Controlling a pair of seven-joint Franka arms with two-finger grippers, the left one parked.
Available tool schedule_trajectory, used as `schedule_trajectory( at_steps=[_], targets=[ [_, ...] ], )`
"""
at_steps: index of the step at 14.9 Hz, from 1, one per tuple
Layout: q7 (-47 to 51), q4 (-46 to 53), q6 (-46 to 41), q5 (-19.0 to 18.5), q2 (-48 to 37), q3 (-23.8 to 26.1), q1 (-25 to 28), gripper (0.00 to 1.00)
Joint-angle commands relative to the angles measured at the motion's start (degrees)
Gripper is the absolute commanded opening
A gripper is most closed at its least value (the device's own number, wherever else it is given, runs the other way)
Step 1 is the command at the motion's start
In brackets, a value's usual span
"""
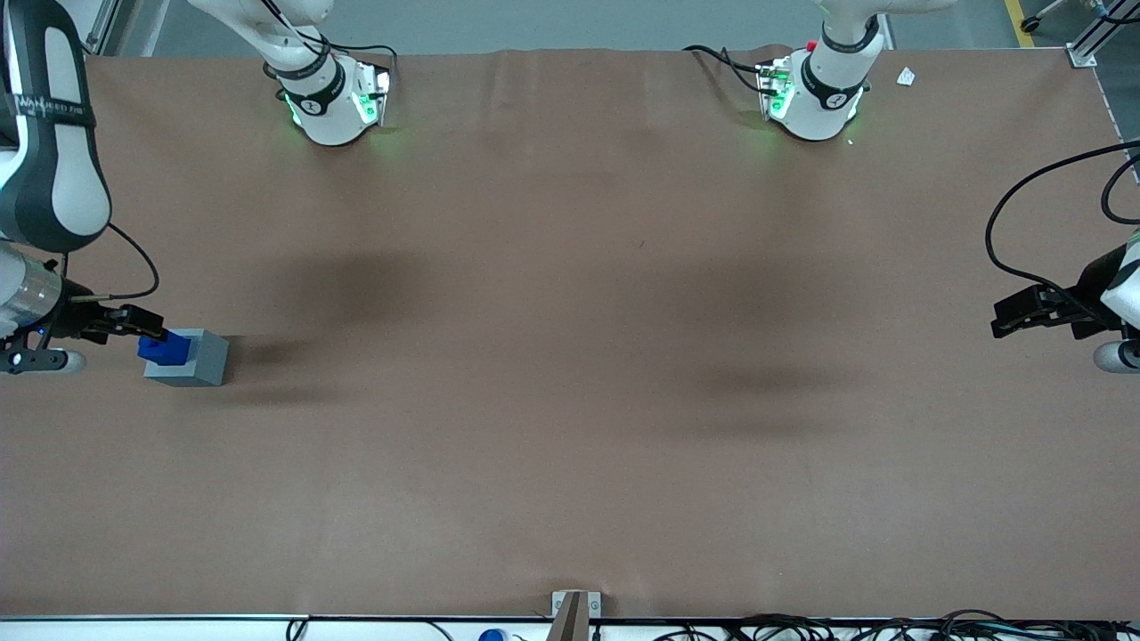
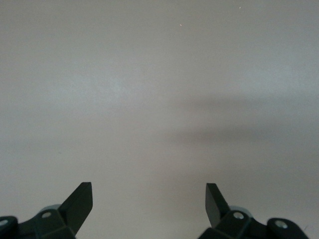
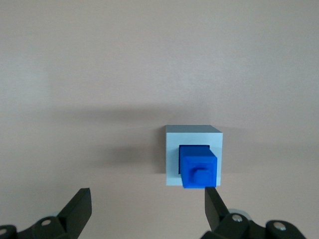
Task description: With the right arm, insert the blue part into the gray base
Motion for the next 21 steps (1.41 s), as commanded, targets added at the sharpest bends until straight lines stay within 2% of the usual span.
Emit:
schedule_trajectory(
  at_steps=[1, 8, 11, 17, 21],
  targets=[
    [0.81, -1.43, -1.76, 0.05, -4.35, -0.06, 1.38, 1.00],
    [9.50, 0.76, -8.69, 0.32, -9.98, -0.06, 7.27, 1.00],
    [11.88, 7.43, -15.90, 0.32, -9.99, -0.06, 8.15, 1.00],
    [11.79, 17.01, -24.51, 0.14, -10.16, -0.15, 8.51, 1.00],
    [11.62, 19.93, -26.64, -0.38, -10.07, -0.06, 8.51, 1.00]
  ],
)
